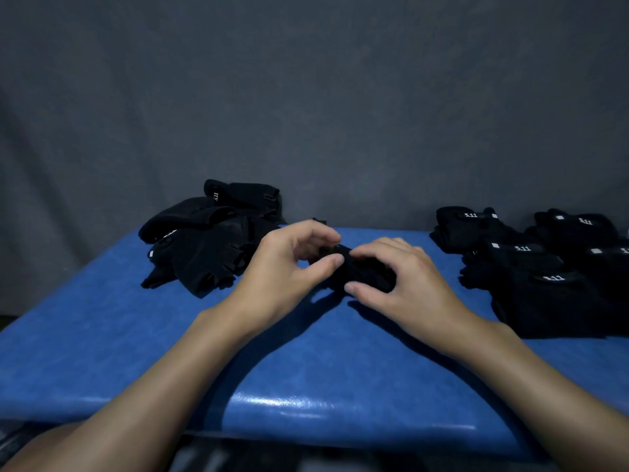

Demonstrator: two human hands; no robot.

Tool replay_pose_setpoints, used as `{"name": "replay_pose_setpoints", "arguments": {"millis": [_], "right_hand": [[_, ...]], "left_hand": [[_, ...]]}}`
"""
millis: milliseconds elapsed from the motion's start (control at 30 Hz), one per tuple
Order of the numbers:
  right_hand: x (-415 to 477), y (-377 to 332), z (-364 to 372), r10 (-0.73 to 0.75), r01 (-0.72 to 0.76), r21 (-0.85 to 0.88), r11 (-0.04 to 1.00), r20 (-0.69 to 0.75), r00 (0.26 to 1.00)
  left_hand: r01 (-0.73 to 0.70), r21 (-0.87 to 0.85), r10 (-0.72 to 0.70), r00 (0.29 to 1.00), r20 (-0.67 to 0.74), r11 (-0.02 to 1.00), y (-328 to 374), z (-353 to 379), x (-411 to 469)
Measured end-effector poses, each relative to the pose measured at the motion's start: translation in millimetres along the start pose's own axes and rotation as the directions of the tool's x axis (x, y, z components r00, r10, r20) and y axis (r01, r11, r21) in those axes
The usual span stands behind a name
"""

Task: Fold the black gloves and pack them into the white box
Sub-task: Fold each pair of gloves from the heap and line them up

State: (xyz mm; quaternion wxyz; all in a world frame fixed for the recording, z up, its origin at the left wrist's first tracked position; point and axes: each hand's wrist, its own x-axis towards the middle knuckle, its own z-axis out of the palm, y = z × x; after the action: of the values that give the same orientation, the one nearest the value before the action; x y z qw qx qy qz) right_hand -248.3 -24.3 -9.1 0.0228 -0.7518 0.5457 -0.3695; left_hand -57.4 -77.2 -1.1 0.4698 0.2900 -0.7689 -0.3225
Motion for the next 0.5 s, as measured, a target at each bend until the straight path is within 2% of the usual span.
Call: {"name": "replay_pose_setpoints", "arguments": {"millis": [100, 200, 300, 367, 433, 500], "right_hand": [[2.0, -0.8, 0.4, -0.021, 0.023, 0.026, 0.999, -0.087, 0.996], [1.9, -4.6, -4.2, 0.034, -0.02, 0.12, 0.993, -0.116, 0.993], [2.9, -7.2, -8.3, 0.081, -0.052, 0.233, 0.971, -0.12, 0.989], [4.3, -9.9, -11.3, 0.113, -0.062, 0.335, 0.94, -0.134, 0.984], [5.5, -12.3, -15.1, 0.141, -0.066, 0.42, 0.905, -0.152, 0.978], [5.7, -13.7, -18.2, 0.156, -0.066, 0.46, 0.885, -0.16, 0.975]], "left_hand": [[-0.017, -0.028, 0.017, 1.0, -0.003, 0.999, 3.4, 2.7, -0.1], [-0.048, 0.173, 0.057, 0.997, -0.047, 0.984, -3.3, -1.2, 1.4], [0.048, 0.269, -0.044, 0.999, -0.021, 0.962, -10.7, -4.9, 2.6], [0.148, 0.206, -0.147, 0.989, -0.022, 0.967, -11.3, -1.5, 3.1], [0.229, 0.058, -0.229, 0.973, -0.013, 0.972, -9.9, 2.0, 4.7], [0.251, -0.089, -0.252, 0.968, -0.007, 0.964, -7.9, 3.8, 5.2]]}}
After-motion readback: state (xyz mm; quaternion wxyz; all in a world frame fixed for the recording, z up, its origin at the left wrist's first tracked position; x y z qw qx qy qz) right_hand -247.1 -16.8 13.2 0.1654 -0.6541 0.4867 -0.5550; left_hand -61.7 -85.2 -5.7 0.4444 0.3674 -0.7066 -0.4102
